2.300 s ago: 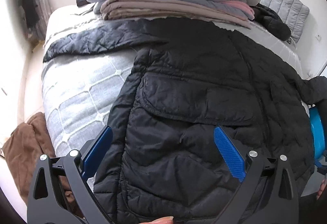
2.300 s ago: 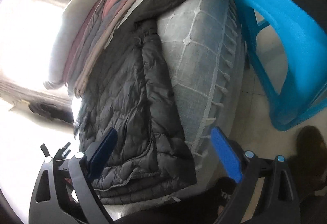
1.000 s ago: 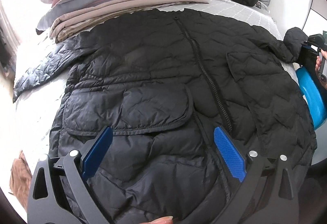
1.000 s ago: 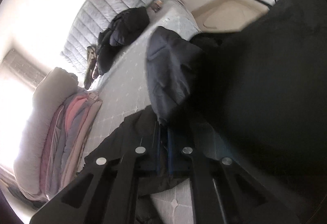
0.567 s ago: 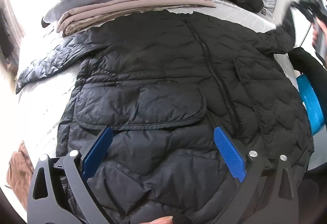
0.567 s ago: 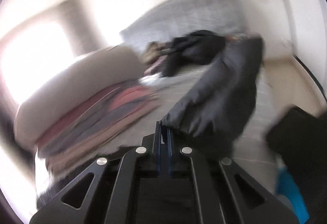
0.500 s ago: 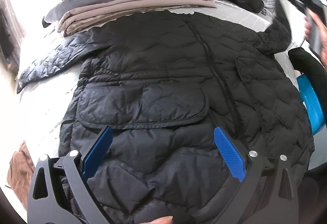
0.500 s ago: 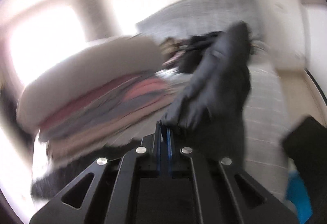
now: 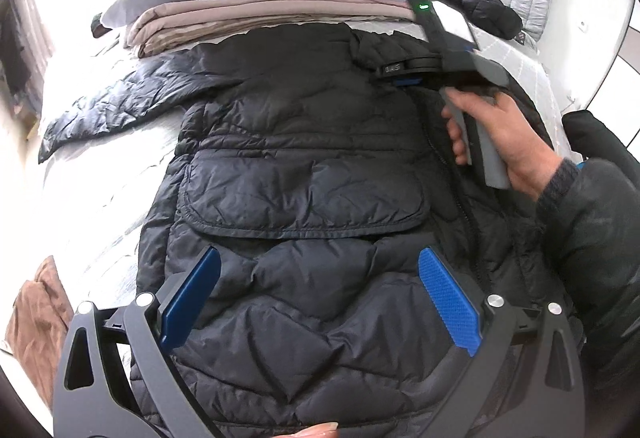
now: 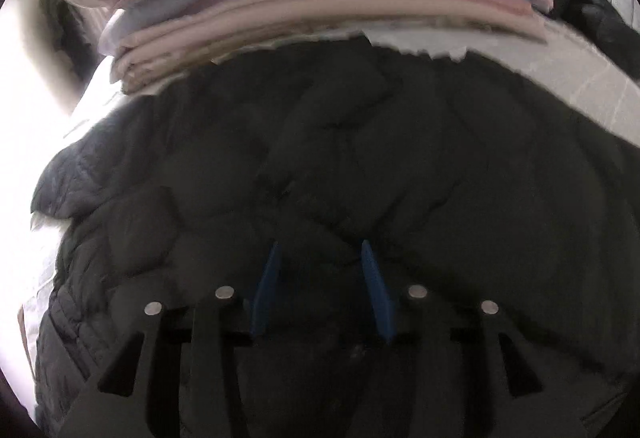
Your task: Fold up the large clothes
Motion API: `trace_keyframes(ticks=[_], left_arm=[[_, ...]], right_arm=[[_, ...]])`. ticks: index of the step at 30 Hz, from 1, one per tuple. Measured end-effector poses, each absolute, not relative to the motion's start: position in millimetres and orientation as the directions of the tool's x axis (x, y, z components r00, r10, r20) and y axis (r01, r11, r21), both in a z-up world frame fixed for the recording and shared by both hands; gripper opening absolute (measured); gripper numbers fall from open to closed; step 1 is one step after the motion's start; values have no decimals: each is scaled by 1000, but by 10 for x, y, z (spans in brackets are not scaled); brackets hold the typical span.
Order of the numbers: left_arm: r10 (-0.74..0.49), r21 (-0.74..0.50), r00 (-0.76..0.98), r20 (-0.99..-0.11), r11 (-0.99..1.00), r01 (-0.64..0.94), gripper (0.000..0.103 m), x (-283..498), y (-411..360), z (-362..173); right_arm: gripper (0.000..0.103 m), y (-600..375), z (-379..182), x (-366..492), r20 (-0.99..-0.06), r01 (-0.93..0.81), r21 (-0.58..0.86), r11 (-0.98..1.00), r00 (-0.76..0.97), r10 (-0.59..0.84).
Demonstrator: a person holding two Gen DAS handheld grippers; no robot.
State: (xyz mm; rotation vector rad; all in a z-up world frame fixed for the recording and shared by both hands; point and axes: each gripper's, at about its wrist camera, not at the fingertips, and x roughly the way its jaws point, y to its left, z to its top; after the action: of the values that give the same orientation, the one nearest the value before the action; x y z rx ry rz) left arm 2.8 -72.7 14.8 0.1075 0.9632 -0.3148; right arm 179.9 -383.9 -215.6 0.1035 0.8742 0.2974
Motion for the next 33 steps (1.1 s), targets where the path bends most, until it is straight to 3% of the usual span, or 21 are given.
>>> trace_keyframes(ticks=[2,4,6,8,10,11,12,21,28,30,33], left_arm=[[-227,-61,529,-818,948,312,95,6,-710,173],[-236,-67,534,-812,946,316,95,-21,-700,201],[-231,-63,539,-810,948,312,95,-17,-690,205],[-227,-66,535,-814,950,304,95,2,-679,184],[-220,-67,531,-818,954,291,95,34,-661,155],[-220,-71,528,-820,955,288,95,52,-650,142],[-221,-75,525,-822,956,284,95,71,-635,129],[-164,-11,583,-796,967,256,95,70,-569,135],[-90,99,658,-748,965,245,95,3,-520,158],[-113,51,670,-734,974,220,95,19,-390,207],[-234,-134,669,-705,971,198,95,89,1,314]], right_arm=[[53,-3998,-1943,1606,-647,-252,272,929,667,370],[74,-4237,-1730,1440,-556,-232,282,931,751,356],[80,-4573,-1573,1401,-511,-146,298,943,811,286],[80,-4842,-1667,1514,-563,-34,325,945,796,223],[80,-5020,-1954,1710,-684,86,323,942,709,170],[81,-5084,-2221,1850,-780,127,335,934,593,200],[80,-5112,-2314,1852,-790,121,347,930,573,220],[83,-4825,-1969,678,-628,-91,503,859,644,436],[83,-4667,-2057,1,-582,-78,589,804,650,489],[83,-4589,-2009,-16,-557,-101,589,802,668,493],[83,-4463,-2027,-17,-533,-132,618,775,655,536]])
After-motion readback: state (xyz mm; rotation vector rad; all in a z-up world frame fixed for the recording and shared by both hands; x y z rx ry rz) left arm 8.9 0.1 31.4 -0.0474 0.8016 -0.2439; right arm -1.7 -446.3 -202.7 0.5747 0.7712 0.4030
